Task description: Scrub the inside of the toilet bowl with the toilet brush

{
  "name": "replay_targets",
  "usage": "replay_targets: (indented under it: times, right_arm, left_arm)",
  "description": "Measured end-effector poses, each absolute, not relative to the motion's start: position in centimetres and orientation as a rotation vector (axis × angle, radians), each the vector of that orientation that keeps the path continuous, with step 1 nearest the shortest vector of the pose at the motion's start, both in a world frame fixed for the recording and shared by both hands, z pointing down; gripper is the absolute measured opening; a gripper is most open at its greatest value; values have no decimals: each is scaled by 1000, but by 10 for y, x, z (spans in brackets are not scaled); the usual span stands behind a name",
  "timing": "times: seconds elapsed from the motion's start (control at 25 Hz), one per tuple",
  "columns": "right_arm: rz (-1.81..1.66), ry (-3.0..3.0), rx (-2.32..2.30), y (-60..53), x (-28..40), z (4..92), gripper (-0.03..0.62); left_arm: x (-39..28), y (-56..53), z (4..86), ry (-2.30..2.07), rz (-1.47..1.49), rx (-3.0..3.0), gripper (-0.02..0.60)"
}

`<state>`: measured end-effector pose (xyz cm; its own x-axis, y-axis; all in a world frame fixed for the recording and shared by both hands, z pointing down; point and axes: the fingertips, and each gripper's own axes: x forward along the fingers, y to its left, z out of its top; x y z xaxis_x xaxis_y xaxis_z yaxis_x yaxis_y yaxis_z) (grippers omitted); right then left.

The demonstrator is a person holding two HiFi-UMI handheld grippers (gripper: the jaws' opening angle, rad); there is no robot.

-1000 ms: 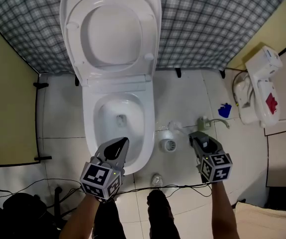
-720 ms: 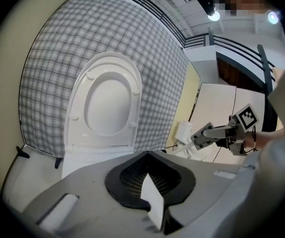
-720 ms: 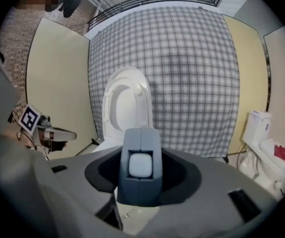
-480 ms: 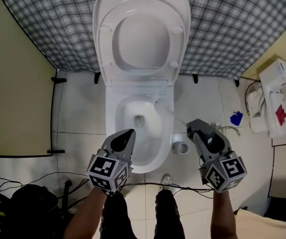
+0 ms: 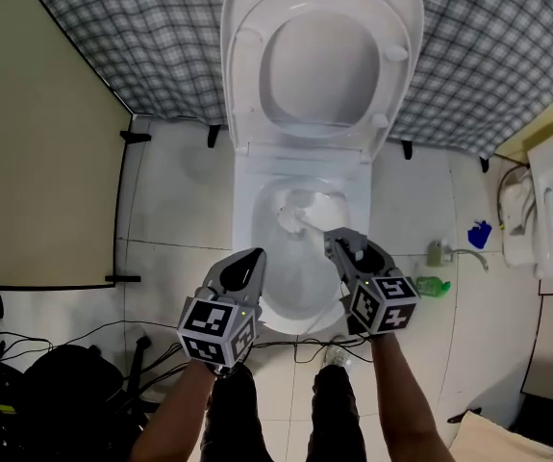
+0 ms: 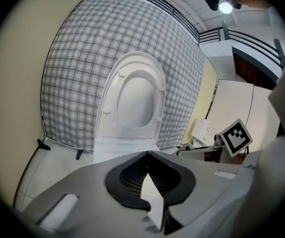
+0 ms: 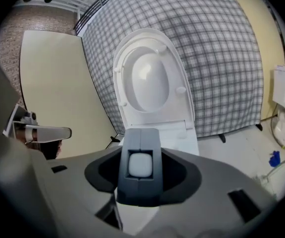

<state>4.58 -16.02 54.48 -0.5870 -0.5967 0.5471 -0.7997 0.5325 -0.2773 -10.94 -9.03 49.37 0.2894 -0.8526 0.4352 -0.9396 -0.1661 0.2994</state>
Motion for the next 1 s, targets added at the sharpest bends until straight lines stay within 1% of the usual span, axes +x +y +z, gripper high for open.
replay_targets:
  times: [0.16,0.4,0.64,1.0]
  right_arm:
    - [741,-2384,1167,-177,24,565,206]
    - [734,-2428,1167,-192,2,568,206]
    - [718,-2467,955,-170,-19,566,207]
    - [621,-2449,655,-111,-19,566,209]
  left_arm:
    - [-114,-89,511,-1591,239,2027,11]
    - [-113,-87,523,-1564,248,2020,11]
    - [-119,-86,526,-1571,239,2001,11]
    - [-133,-80,524,-1609,228,1967,10]
